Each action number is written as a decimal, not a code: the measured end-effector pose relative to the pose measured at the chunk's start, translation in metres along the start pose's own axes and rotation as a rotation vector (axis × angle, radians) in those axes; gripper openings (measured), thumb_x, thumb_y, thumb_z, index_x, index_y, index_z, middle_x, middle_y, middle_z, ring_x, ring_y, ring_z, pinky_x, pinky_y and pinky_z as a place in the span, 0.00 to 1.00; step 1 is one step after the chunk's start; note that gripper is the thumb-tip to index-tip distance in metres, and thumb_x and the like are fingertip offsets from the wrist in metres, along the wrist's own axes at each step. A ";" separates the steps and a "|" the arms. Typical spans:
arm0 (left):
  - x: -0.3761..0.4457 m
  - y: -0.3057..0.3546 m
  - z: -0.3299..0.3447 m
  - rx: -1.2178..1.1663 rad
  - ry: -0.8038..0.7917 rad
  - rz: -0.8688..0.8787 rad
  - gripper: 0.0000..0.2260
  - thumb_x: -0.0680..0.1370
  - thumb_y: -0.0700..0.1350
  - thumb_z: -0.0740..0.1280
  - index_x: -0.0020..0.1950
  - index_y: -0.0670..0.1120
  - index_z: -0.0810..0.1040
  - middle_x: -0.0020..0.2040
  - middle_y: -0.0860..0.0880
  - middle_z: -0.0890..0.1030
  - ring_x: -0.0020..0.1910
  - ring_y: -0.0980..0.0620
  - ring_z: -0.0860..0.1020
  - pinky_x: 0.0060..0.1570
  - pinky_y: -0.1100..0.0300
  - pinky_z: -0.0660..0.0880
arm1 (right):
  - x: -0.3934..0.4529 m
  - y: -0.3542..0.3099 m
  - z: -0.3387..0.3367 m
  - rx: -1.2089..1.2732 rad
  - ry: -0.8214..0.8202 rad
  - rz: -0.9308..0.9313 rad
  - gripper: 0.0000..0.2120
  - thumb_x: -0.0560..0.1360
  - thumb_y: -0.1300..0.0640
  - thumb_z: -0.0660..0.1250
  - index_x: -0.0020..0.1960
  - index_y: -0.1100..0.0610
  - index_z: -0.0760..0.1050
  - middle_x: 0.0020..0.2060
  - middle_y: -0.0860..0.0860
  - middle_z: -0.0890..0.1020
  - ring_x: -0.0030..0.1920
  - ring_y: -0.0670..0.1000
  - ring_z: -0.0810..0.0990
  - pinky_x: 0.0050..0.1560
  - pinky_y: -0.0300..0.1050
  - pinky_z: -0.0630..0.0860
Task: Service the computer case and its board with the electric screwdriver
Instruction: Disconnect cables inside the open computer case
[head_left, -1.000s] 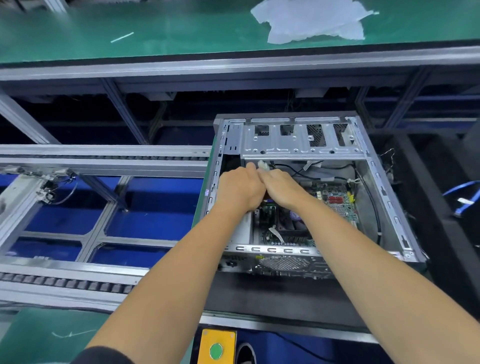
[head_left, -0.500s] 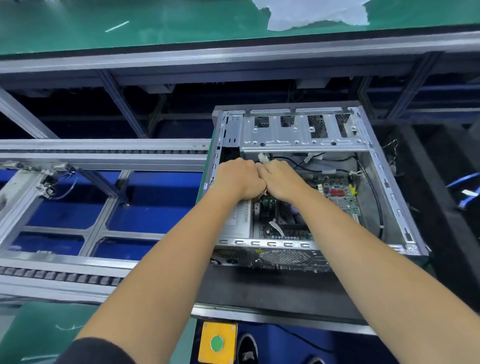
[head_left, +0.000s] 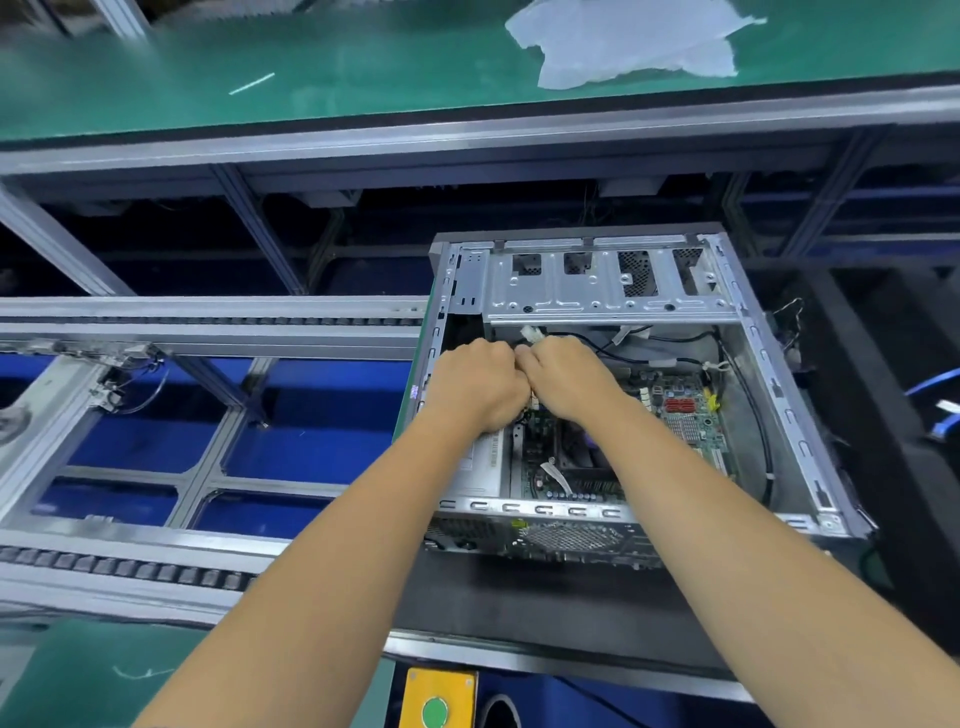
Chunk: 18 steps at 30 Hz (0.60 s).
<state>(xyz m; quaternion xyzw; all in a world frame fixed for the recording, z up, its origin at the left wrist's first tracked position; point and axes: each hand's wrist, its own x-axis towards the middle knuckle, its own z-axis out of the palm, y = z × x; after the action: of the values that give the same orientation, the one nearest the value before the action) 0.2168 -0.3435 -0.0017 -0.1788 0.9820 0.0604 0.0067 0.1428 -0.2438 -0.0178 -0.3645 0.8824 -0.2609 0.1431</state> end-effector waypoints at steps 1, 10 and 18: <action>-0.004 0.000 0.002 -0.012 0.048 0.000 0.13 0.77 0.47 0.54 0.45 0.44 0.76 0.44 0.44 0.79 0.42 0.43 0.74 0.40 0.55 0.65 | -0.001 -0.001 -0.001 0.012 0.003 -0.006 0.19 0.84 0.56 0.53 0.35 0.59 0.69 0.39 0.61 0.78 0.44 0.61 0.74 0.45 0.54 0.70; -0.015 0.001 0.002 0.011 0.104 0.051 0.13 0.80 0.48 0.51 0.44 0.44 0.73 0.44 0.44 0.79 0.40 0.44 0.73 0.41 0.54 0.63 | -0.010 0.001 -0.004 0.053 0.021 0.060 0.24 0.82 0.54 0.60 0.27 0.55 0.64 0.26 0.51 0.69 0.37 0.56 0.68 0.37 0.47 0.64; -0.026 0.000 0.000 0.031 0.146 0.065 0.16 0.82 0.47 0.50 0.49 0.41 0.74 0.47 0.43 0.79 0.44 0.41 0.76 0.42 0.51 0.66 | -0.015 0.001 -0.009 0.130 0.320 0.180 0.12 0.78 0.48 0.66 0.43 0.56 0.74 0.35 0.50 0.79 0.39 0.55 0.78 0.39 0.47 0.74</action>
<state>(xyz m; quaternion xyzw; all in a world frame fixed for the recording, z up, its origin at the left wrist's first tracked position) 0.2408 -0.3348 -0.0011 -0.1506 0.9860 0.0323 -0.0642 0.1482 -0.2289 -0.0101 -0.2278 0.9043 -0.3581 0.0470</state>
